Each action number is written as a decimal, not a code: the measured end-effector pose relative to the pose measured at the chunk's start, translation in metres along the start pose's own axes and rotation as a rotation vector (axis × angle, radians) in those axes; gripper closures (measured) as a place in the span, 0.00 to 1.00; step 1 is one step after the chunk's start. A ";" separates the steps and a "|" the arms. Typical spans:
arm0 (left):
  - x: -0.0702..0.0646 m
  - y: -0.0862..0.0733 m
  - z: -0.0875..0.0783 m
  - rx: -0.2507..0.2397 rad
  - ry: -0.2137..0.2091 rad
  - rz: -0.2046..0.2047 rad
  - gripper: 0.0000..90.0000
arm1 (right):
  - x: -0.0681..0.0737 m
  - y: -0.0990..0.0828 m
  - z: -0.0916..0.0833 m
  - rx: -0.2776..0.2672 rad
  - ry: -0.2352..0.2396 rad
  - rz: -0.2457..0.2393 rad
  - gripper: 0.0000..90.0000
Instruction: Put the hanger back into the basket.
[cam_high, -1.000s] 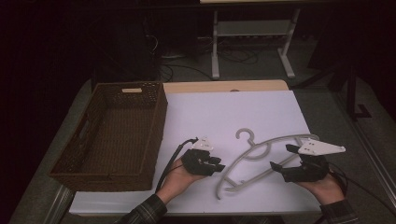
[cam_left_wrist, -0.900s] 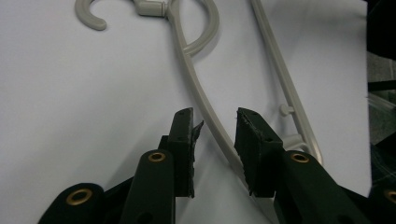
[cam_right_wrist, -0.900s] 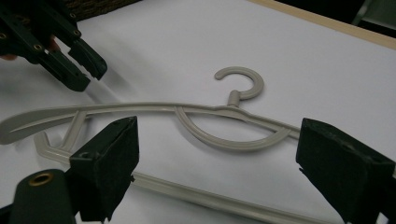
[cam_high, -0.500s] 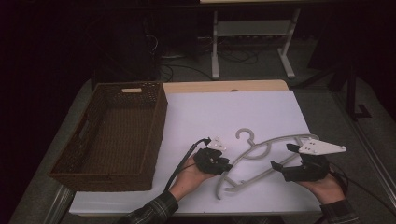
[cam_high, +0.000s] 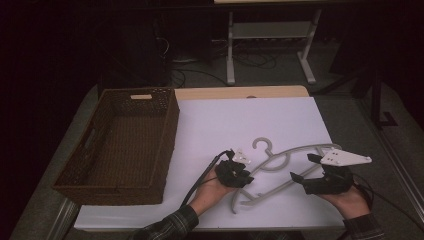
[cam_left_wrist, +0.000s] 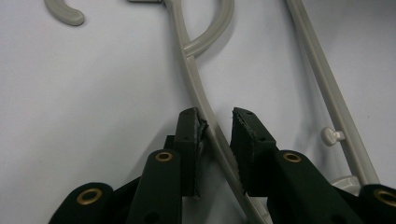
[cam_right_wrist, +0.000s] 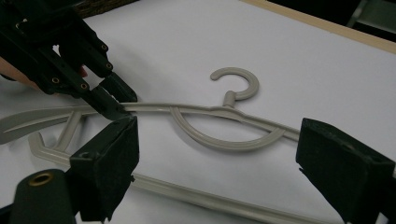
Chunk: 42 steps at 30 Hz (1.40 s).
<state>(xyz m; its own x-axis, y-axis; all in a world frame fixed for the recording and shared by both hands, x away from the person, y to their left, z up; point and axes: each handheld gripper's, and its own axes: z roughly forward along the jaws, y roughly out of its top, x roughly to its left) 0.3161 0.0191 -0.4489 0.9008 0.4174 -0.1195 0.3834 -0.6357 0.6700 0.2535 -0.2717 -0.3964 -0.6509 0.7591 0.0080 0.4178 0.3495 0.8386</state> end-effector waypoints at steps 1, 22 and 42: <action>0.000 0.000 0.000 0.001 0.001 0.002 0.80 | 0.000 0.000 0.000 0.000 0.000 0.002 0.14; 0.038 -0.002 -0.014 0.029 0.113 -0.031 0.87 | 0.002 0.000 0.002 -0.001 0.006 0.007 0.14; 0.056 0.001 -0.038 -0.080 0.104 -0.064 0.82 | 0.002 0.000 0.002 -0.001 0.006 0.006 0.15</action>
<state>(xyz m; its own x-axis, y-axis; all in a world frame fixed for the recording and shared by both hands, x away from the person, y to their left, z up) 0.3592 0.0669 -0.4272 0.8475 0.5231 -0.0900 0.4181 -0.5535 0.7203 0.2538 -0.2691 -0.3979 -0.6522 0.7579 0.0160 0.4212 0.3447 0.8389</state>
